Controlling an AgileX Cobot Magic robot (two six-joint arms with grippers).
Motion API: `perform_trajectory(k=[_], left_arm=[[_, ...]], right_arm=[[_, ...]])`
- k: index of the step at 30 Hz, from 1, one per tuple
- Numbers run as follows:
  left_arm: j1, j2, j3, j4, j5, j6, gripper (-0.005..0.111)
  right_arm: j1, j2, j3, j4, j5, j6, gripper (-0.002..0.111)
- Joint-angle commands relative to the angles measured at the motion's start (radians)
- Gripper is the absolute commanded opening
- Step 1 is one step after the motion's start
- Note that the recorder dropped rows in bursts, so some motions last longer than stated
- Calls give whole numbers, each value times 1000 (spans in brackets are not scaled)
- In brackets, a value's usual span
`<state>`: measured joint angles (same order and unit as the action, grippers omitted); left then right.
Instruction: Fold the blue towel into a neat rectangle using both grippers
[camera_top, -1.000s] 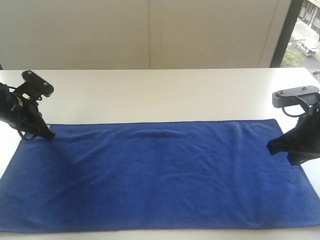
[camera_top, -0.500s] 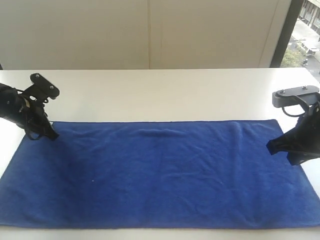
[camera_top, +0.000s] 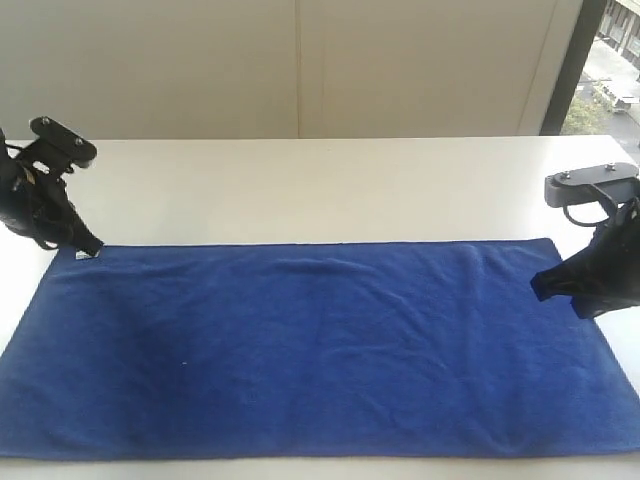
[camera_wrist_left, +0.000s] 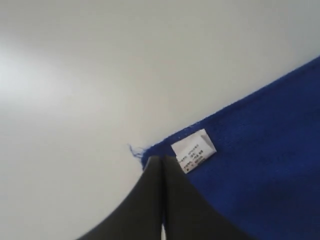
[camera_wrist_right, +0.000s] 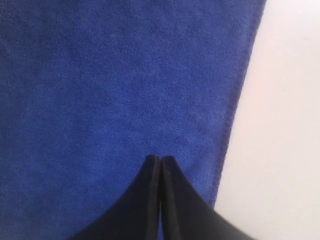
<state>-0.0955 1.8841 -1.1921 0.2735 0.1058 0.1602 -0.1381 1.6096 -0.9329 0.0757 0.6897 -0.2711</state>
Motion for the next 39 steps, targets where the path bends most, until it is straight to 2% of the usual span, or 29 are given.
perform_trajectory(k=[1,5,9,14,15,19,23,26,30,36,39], left_arm=[[-18,-123,6,-90,112,-7,0],[-67,-233,6,-113,202,-5,0],[-145,-386,40,-156,270,-1,0],[-258,-636,149,-162,369,1,0],[-287,-755,205,-181,420,-3,0],[-296,-1050,347,-291,464,-3,0],[-296,-1247,444,-287,541,2,0],[-296,-1394,583,-287,538,43,0],[-296,-1431,684,-289,493,39,0],[-296,-1446,689,-292,436,27,0],[-296,-1446,689,-292,436,27,0]], right_arm=[[-2,-10,5,-2,-85,18,0],[-2,3,4,-4,-122,53,0],[-2,78,-13,-4,-92,56,0],[-2,181,-60,-12,-21,56,0],[-2,196,-71,-19,-25,56,0],[-2,195,-106,-31,-50,56,0],[-2,195,-117,-33,-91,56,0],[-2,197,-117,-87,-144,81,0],[-2,211,-117,-143,-152,125,0],[-2,258,-118,-146,-154,125,0],[-2,273,-118,-208,-162,167,0]])
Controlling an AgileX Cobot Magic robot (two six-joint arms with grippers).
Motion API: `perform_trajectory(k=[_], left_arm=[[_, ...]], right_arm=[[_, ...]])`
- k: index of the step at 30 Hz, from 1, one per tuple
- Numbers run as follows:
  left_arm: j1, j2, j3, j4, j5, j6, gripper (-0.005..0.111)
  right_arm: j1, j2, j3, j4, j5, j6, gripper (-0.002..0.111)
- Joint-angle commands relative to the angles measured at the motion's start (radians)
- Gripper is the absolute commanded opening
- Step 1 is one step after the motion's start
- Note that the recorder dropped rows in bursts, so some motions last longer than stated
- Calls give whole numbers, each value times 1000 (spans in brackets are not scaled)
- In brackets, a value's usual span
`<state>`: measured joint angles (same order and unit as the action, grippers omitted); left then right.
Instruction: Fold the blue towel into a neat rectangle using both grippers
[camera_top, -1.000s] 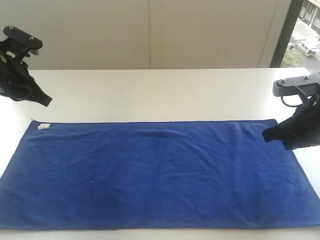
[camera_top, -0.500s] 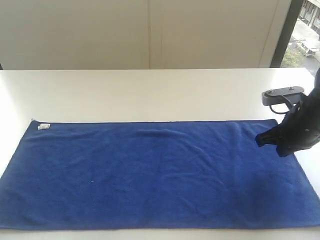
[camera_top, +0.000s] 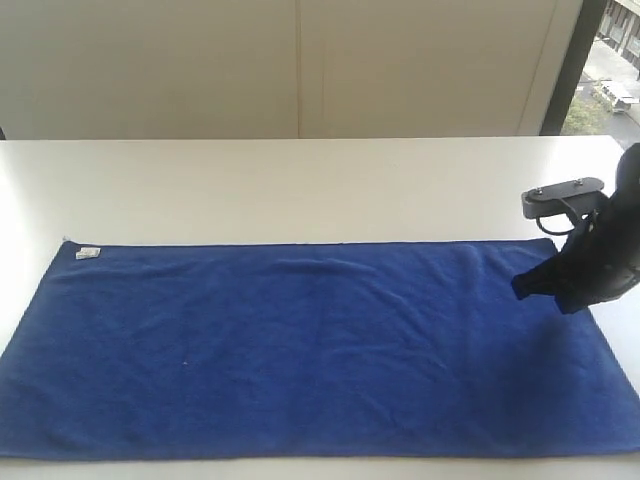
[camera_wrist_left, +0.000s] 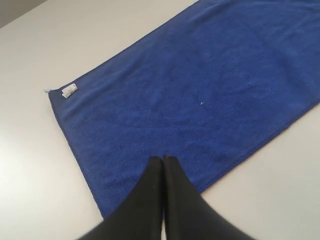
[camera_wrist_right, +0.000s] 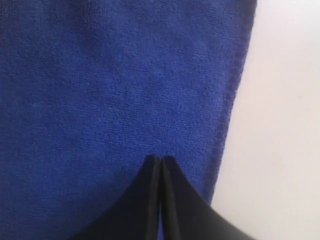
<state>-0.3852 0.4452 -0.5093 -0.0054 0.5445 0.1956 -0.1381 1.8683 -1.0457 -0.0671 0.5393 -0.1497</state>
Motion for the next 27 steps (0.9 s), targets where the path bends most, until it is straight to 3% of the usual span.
perform_trajectory(k=[1,16,27], left_arm=[[-7,-7,6,-13,-3,-8,0],[-7,-38,6,-15,-3,-8,0],[-7,-38,6,-15,-3,-8,0]], right_arm=[[-2,21,-5,-94,-12,75,0],[-2,67,-25,-359,17,270,0],[-2,74,-51,-410,37,286,0]])
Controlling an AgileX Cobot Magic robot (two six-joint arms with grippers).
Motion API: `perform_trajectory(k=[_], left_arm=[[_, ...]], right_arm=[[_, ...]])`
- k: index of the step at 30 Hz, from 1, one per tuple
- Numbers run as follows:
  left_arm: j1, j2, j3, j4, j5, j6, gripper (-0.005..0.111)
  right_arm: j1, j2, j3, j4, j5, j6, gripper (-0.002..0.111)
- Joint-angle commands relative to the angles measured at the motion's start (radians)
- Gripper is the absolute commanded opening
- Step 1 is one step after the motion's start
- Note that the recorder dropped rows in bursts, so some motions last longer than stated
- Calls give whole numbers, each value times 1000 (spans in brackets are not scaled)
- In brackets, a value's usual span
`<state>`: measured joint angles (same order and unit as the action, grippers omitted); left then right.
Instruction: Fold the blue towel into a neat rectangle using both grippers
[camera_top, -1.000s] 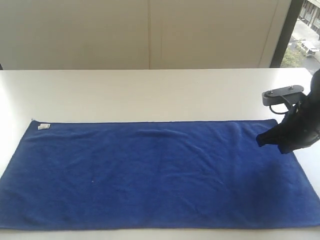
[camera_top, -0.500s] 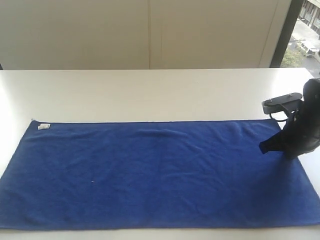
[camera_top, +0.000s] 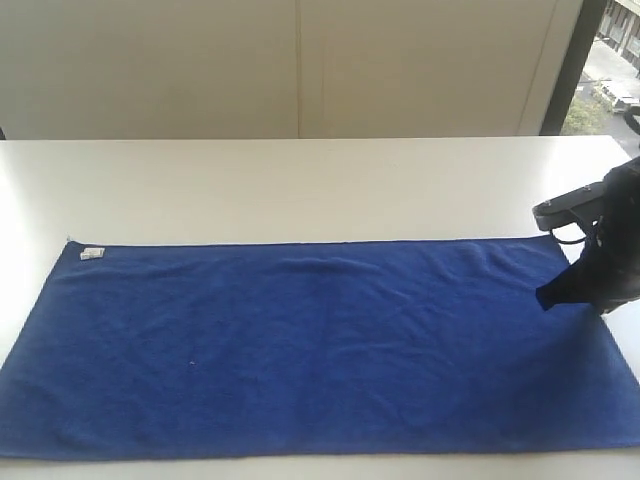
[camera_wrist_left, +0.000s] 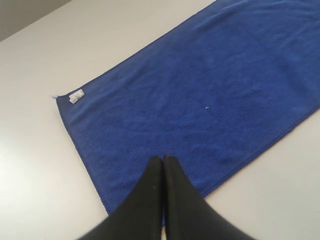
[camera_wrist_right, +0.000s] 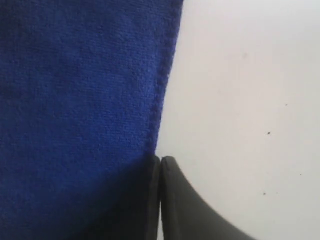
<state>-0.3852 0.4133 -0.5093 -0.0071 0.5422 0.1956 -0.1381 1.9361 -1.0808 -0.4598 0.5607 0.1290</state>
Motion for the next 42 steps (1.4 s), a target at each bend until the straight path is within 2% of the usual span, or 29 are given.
perform_trajectory(k=[1,15,18,24,26,33,35,42], left_arm=[[-7,-6,6,-14,-1,-8,0],[-7,-6,6,-14,-1,-8,0],[-7,-5,8,-11,-4,13,0],[-7,-5,8,-18,0,13,0],[-7,-5,8,-20,0,9,0],[-7,-5,8,-22,0,9,0],[-7,-5,8,-22,0,9,0],[-7,-5,8,-22,0,9,0]], right_arm=[[-2,6,-16,-18,14,8,0],[-2,-96,-16,127,-9,-24,0],[-2,-100,-16,257,69,-166,3],[-2,-113,-16,332,60,-211,48],[-4,-113,-18,332,60,-207,56],[-60,-104,-59,371,64,-208,57],[-79,-88,-59,426,76,-275,57],[-84,-19,-59,475,62,-335,55]])
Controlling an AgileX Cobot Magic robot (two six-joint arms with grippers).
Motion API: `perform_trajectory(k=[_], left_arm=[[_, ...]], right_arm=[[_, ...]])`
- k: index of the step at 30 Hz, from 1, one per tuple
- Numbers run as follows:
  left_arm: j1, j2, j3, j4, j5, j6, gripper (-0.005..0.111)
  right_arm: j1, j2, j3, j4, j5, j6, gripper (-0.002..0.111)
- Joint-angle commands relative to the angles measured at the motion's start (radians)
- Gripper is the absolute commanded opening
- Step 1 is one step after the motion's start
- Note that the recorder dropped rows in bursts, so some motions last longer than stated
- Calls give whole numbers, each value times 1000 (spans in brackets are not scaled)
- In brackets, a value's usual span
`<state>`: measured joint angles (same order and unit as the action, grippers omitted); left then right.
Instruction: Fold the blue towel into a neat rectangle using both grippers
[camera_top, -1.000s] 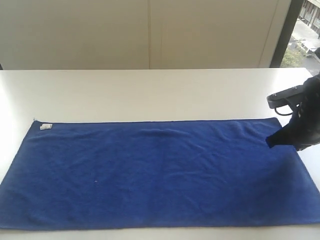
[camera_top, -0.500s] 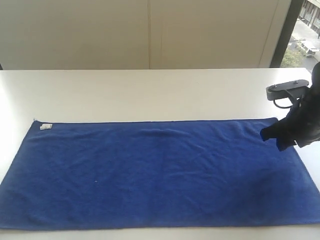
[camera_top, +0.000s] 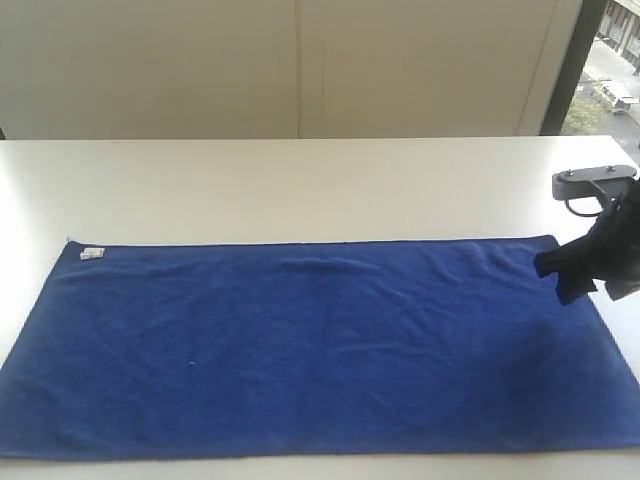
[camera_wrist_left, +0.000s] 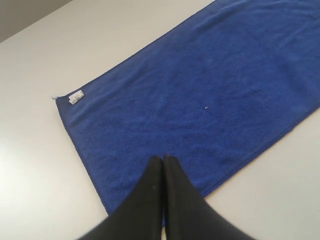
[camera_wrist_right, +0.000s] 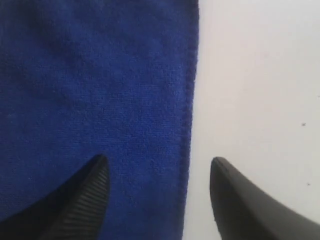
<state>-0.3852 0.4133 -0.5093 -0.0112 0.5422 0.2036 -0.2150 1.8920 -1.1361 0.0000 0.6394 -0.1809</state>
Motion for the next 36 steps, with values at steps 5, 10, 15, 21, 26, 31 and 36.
perform_trajectory(k=[5,10,15,21,26,31,36], left_arm=[[-7,-5,8,-18,0,1,0],[-7,-5,8,-18,-2,1,0],[-7,-5,8,-18,-4,1,0],[-7,-5,8,-18,-4,1,0],[-7,-5,8,-18,-4,1,0],[-7,-5,8,-18,-4,1,0],[-7,-5,8,-18,-4,1,0]], right_arm=[[-7,37,-4,15,-65,-25,51],[-7,37,-4,0,-60,-25,51],[-7,37,-4,0,-41,-25,51],[-7,43,-2,-12,-32,-25,51],[-7,72,-2,-15,-21,-25,51],[-7,83,-2,-15,-12,-25,49],[-7,120,-2,-16,-3,-25,41]])
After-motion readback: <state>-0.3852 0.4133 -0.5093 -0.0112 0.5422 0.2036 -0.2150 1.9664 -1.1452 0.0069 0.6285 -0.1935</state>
